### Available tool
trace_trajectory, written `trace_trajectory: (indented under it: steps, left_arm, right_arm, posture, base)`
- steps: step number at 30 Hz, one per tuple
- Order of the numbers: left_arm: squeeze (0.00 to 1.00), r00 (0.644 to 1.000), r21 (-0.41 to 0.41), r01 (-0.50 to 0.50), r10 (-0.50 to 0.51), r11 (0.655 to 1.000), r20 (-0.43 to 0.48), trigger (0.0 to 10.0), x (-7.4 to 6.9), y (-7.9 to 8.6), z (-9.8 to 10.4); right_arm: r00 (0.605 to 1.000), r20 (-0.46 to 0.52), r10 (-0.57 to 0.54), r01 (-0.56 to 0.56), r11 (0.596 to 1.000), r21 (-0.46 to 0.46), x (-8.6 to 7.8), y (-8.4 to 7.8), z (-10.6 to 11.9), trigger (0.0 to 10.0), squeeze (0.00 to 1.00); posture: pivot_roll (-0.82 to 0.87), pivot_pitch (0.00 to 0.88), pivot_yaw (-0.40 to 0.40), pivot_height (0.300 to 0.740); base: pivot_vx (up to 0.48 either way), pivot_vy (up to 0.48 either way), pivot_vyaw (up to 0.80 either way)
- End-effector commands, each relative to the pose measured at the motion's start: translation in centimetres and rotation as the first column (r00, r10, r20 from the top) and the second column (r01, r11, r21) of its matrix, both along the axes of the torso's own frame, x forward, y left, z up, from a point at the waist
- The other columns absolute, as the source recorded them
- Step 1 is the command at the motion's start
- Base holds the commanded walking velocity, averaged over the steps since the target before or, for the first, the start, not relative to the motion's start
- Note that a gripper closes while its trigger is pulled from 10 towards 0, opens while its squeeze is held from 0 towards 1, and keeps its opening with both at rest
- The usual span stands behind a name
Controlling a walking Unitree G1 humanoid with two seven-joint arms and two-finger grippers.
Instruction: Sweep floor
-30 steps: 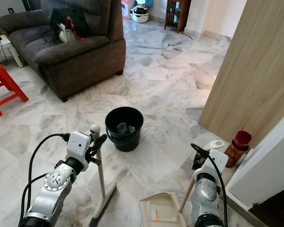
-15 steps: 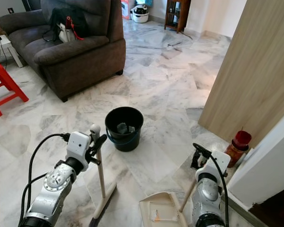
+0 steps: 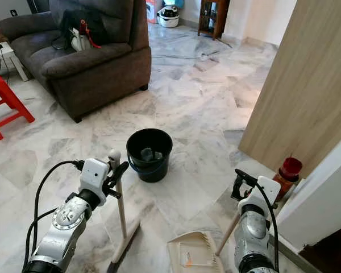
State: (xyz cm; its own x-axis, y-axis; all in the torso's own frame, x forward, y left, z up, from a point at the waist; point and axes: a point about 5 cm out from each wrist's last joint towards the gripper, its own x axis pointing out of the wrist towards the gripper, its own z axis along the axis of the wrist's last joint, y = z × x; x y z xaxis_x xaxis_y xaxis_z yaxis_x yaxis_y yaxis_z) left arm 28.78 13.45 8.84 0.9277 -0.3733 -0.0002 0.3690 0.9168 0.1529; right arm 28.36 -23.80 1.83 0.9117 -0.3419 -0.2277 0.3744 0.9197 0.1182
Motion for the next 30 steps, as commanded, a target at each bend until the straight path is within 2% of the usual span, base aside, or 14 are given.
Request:
trace_trajectory:
  steps: [1,7,17,26,30]
  left_arm:
    - [0.0,0.999,0.008,0.018,-0.018,1.0,0.036,10.0,0.1,-0.1,0.7]
    - [0.0,0.999,0.006,0.017,-0.017,1.0,0.035,10.0,0.1,-0.1,0.7]
    - [0.0,0.999,0.008,0.014,-0.014,1.0,0.032,10.0,0.0,0.2,0.8]
    - [0.0,0.999,0.014,0.016,-0.017,1.0,0.03,10.0,0.0,0.3,0.8]
    - [0.0,0.999,0.014,0.014,-0.015,1.0,0.03,10.0,-0.1,0.3,0.8]
  right_arm:
    - [1.0,0.004,0.02,-0.02,1.0,0.007,0.3,0.0,0.2,10.0,0.0]
    - [0.985,0.007,0.172,-0.172,0.985,0.006,0.8,0.6,0.4,10.0,0.0]
    - [0.962,-0.065,0.263,-0.268,0.96,-0.083,0.6,0.3,0.1,10.0,0.0]
    - [0.968,-0.095,0.232,-0.243,0.961,-0.131,0.9,0.0,0.4,10.0,0.0]
    - [0.983,-0.083,0.166,-0.178,0.971,-0.157,1.2,-0.8,1.0,10.0,0.0]
  posture:
    - [0.1,0.0,-0.001,0.74]
    - [0.1,0.0,0.0,0.74]
    - [0.11,0.0,0.005,0.74]
    - [0.12,0.0,0.011,0.74]
    - [0.12,0.0,0.01,0.74]
  base:
    - [0.0,0.0,0.0]
    - [0.0,0.0,0.0]
    - [0.0,0.0,0.0]
    - [0.0,0.0,0.0]
    - [0.0,0.0,0.0]
